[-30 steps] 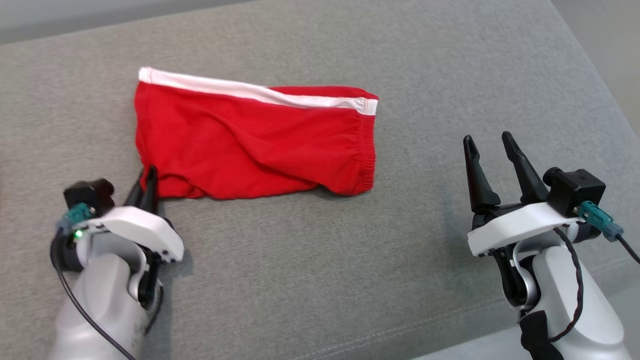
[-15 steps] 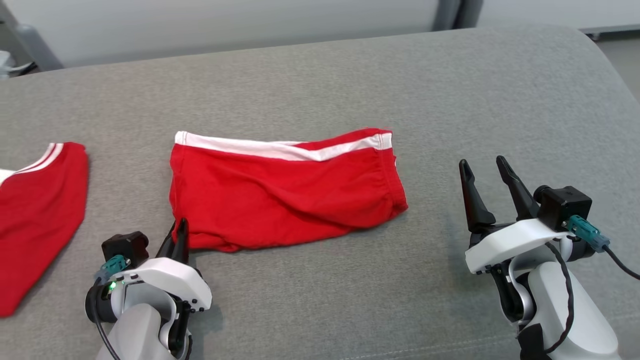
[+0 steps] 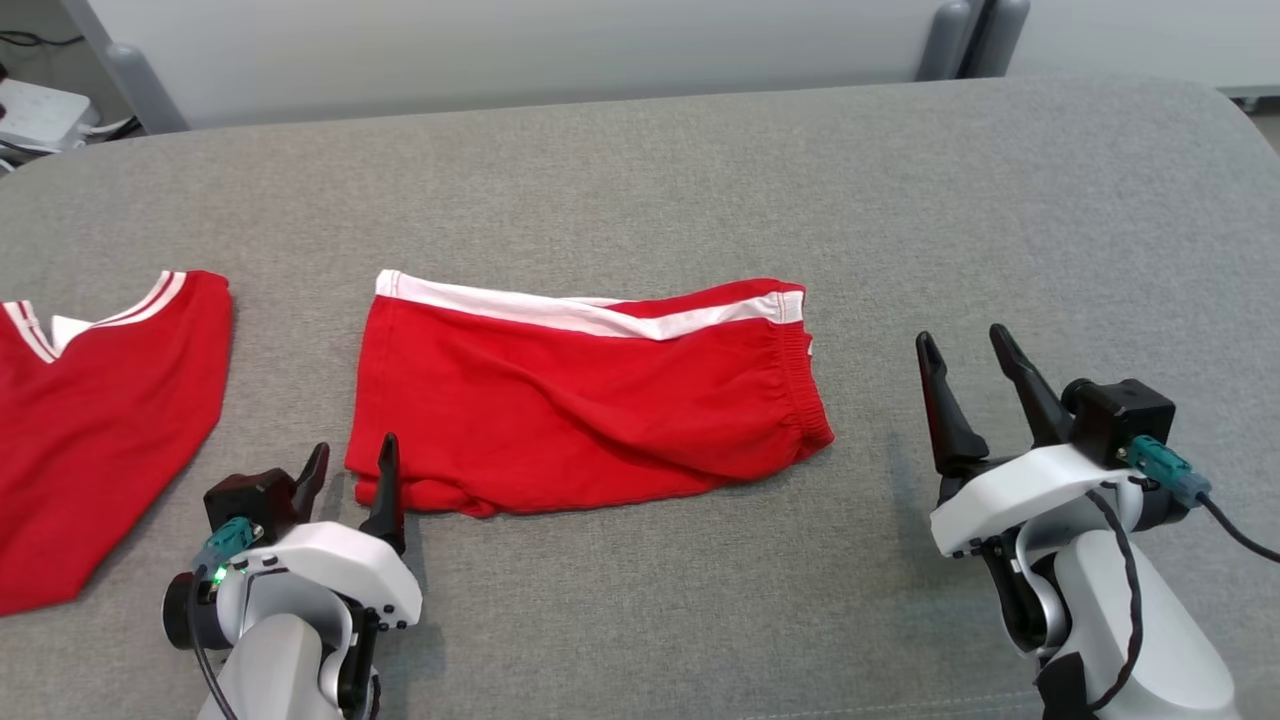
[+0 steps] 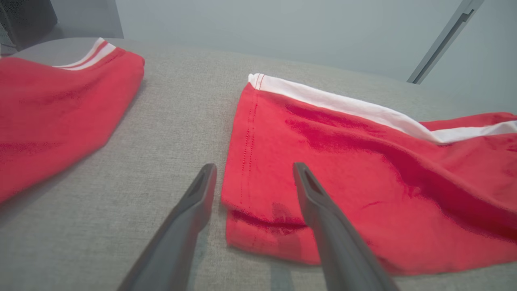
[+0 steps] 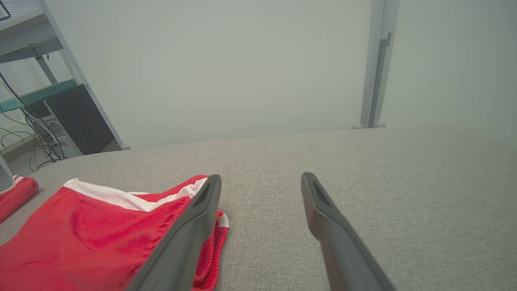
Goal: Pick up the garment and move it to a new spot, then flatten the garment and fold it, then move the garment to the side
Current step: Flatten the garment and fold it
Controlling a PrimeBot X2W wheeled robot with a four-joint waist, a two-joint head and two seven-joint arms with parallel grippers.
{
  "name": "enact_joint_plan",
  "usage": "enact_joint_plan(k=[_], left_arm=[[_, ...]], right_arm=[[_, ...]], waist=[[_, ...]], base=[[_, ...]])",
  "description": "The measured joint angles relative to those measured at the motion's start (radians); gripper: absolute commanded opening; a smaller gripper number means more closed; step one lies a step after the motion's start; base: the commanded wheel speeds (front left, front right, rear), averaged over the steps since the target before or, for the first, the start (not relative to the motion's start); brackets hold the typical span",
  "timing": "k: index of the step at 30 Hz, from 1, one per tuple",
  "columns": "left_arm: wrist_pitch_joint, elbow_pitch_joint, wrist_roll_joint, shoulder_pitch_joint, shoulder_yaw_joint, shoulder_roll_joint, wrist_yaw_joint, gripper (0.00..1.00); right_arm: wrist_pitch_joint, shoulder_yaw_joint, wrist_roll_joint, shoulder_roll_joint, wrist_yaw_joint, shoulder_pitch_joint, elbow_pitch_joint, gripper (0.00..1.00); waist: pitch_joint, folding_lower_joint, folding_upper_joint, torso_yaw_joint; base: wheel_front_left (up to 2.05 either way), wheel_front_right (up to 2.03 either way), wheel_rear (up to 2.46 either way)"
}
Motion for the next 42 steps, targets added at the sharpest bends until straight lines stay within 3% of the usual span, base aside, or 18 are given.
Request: enact_joint_plan(k=[11, 18, 31, 42], left_arm=[[0.001, -0.228, 0.137, 0.139, 0.030, -0.001, 0.010, 1.00], [0.001, -0.309, 0.150, 0.203, 0.032, -0.004, 0.009, 1.00], [0.001, -0.337, 0.123, 0.246, -0.017, -0.006, 0.008, 1.00], [0.001, -0.357, 0.109, 0.241, -0.053, -0.006, 0.009, 1.00]], right_arm=[[0.000, 0.029, 0.013, -0.001, 0.000, 0.001, 0.045, 1.00], [0.000, 0.031, 0.013, -0.002, 0.000, 0.008, 0.109, 1.00], [0.000, -0.015, 0.025, 0.000, 0.000, -0.056, 0.281, 1.00], [0.000, -0.105, -0.011, 0.002, 0.000, -0.094, 0.412, 1.00]], waist=[[-0.043, 0.0000, 0.0000, 0.065], [-0.067, 0.0000, 0.0000, 0.121], [-0.039, 0.0000, 0.0000, 0.234], [0.015, 0.0000, 0.0000, 0.262]], base=[[0.00, 0.00, 0.00], [0.00, 0.00, 0.00], [0.00, 0.00, 0.00], [0.00, 0.00, 0.00]])
